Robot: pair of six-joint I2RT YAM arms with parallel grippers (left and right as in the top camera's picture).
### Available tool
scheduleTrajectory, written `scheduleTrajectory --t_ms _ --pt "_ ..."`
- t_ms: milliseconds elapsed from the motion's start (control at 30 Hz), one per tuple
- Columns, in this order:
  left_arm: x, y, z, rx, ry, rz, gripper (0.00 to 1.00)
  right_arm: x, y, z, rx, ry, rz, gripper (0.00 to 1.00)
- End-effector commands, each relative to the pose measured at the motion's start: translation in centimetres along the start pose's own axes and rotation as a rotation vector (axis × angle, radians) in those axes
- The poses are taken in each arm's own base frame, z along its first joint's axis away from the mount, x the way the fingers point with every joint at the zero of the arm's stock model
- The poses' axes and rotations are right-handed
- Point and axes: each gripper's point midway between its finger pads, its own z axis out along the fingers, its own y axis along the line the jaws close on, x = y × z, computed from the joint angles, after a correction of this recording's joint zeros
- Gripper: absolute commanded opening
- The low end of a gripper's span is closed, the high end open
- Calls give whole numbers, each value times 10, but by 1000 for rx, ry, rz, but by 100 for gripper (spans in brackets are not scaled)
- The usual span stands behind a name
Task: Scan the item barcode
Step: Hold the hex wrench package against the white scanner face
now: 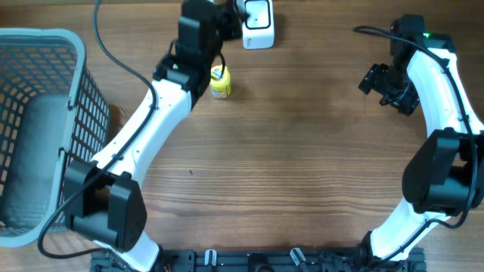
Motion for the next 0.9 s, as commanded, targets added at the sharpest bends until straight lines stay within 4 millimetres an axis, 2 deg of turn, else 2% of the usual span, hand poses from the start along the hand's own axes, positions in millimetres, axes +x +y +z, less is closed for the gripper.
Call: scheduleTrajectory --t_ms 0,67,200,300,433,533,600,667,800,867 --pt "-53 8 17 -89 -139 17 4 4 3 6 -1 21 -16 88" --pt "-50 7 33 -104 -110 43 4 4 3 6 -2 21 -15 88" --pt "-14 22 69 -178 45 184 4 0 5 6 -9 8 -13 88" --pt "8 33 75 -205 123 222 4 -1 6 6 -13 1 -5 88" --pt "44 24 80 -183 219 372 4 -3 7 6 -18 -7 -3 88" --pt "76 22 90 -205 258 524 4 -3 7 6 -18 -7 -3 88" --pt "92 37 98 -259 287 631 4 -3 7 6 -18 -7 -3 88" --pt "107 49 105 -282 315 662 4 -4 8 6 -21 -11 -2 88" --pt "116 54 117 -277 307 772 4 -9 11 6 -32 -30 19 87" --pt "121 56 119 -275 315 774 4 -9 11 6 -34 -32 34 87"
